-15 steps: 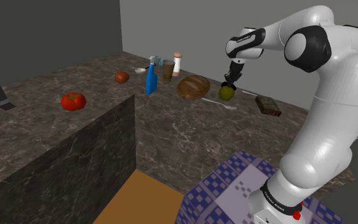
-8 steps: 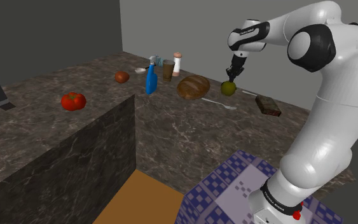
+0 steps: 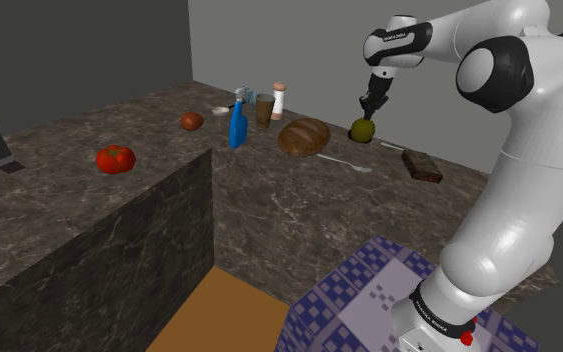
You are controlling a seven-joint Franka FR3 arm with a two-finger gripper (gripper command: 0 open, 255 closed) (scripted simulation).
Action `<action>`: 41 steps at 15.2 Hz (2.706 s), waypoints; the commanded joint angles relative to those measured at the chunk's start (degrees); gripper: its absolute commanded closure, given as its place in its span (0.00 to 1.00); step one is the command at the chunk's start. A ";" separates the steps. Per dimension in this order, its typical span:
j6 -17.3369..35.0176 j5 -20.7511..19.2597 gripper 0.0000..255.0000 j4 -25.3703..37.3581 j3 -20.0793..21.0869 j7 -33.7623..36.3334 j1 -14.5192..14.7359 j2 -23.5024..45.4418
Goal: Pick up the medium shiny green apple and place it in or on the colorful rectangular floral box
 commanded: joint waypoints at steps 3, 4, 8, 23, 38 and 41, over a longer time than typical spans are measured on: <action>-3.03 -0.16 1.00 2.68 -0.06 0.07 0.00 -0.36; -3.78 -0.18 1.00 3.40 -0.08 0.06 -0.02 -0.40; -4.92 -0.18 1.00 3.68 -0.97 -2.24 -1.41 -1.35; -10.54 3.04 1.00 9.86 -7.87 -21.40 -13.66 -0.74; -9.24 6.97 1.00 12.47 -10.47 -31.60 -21.23 4.05; -6.85 6.92 1.00 9.90 -10.40 -31.64 -20.94 3.87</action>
